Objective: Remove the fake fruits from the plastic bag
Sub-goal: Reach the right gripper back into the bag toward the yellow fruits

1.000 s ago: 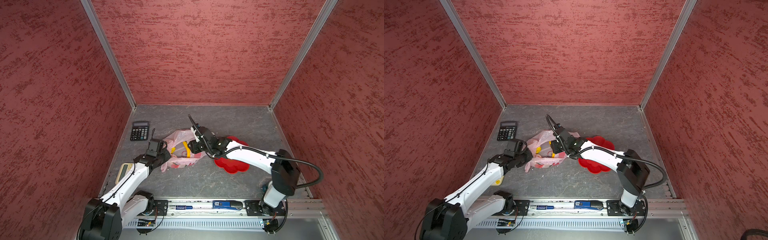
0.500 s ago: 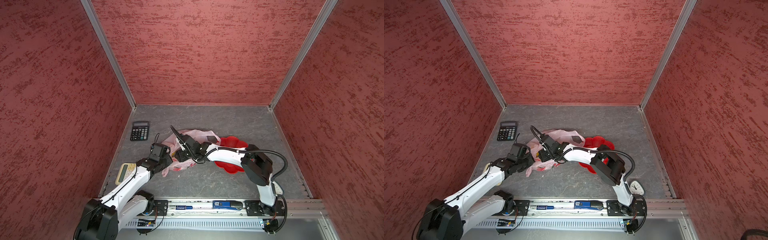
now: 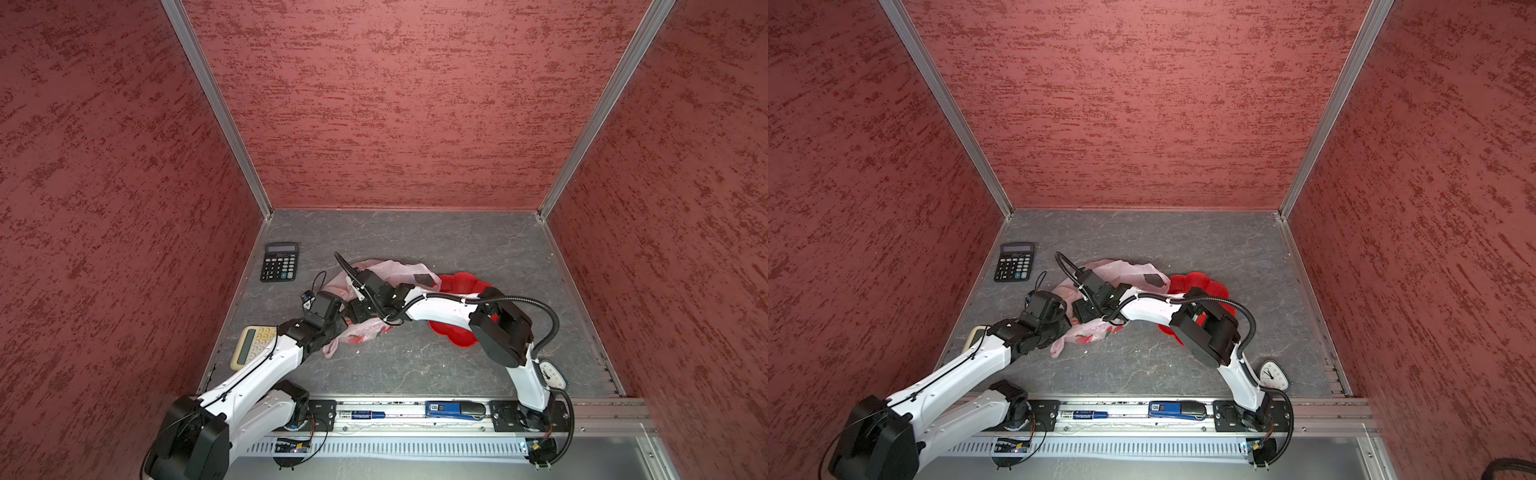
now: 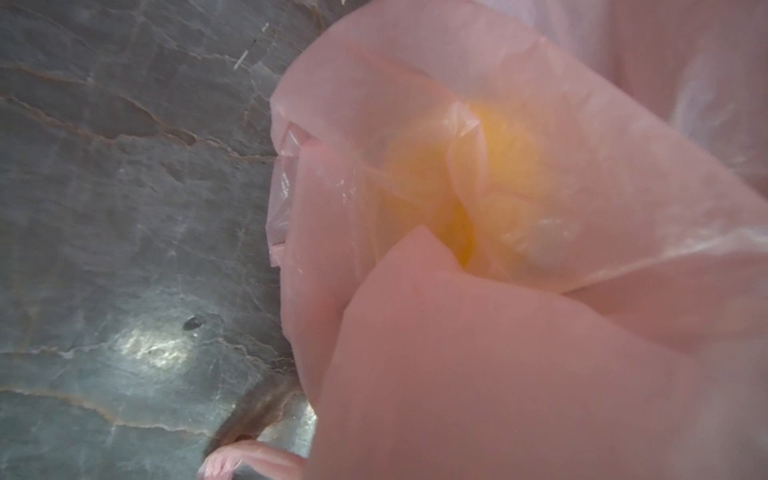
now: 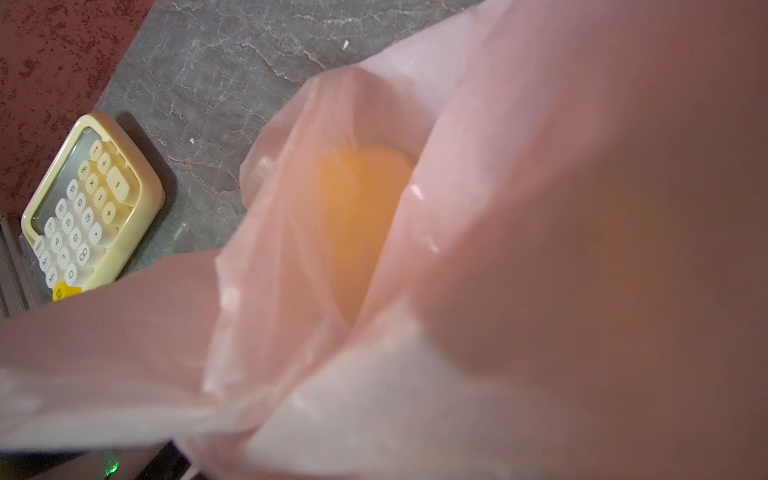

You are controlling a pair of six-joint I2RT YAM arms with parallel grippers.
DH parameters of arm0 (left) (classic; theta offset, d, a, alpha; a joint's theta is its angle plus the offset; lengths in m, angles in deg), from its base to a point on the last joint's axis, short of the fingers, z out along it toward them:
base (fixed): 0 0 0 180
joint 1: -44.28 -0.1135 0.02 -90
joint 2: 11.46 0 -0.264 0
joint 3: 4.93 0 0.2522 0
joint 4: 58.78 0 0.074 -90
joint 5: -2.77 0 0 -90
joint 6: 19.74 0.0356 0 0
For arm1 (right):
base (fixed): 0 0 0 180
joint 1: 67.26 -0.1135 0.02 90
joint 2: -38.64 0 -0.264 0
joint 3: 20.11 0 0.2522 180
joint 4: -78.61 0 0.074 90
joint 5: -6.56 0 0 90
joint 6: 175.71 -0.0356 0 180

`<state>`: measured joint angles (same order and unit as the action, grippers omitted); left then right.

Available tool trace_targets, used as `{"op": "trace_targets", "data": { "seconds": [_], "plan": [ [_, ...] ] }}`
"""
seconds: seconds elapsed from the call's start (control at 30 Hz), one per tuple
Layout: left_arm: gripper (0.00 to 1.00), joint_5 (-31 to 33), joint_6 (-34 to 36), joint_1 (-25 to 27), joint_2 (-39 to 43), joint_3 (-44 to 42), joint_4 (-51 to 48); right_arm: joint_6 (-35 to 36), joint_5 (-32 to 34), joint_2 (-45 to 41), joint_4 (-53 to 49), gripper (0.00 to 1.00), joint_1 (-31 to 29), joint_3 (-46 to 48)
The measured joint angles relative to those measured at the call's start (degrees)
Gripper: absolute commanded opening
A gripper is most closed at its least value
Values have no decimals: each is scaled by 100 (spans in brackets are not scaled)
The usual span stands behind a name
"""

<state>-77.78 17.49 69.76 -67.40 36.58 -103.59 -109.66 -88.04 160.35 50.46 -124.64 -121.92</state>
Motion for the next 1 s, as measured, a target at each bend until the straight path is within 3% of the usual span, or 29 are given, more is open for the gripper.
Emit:
{"op": "trace_targets", "data": {
  "seconds": [1.0],
  "plan": [
    [0,264,101,129,345,120,-192,-111,293,656,1178,73,52,-264]
  ]
}}
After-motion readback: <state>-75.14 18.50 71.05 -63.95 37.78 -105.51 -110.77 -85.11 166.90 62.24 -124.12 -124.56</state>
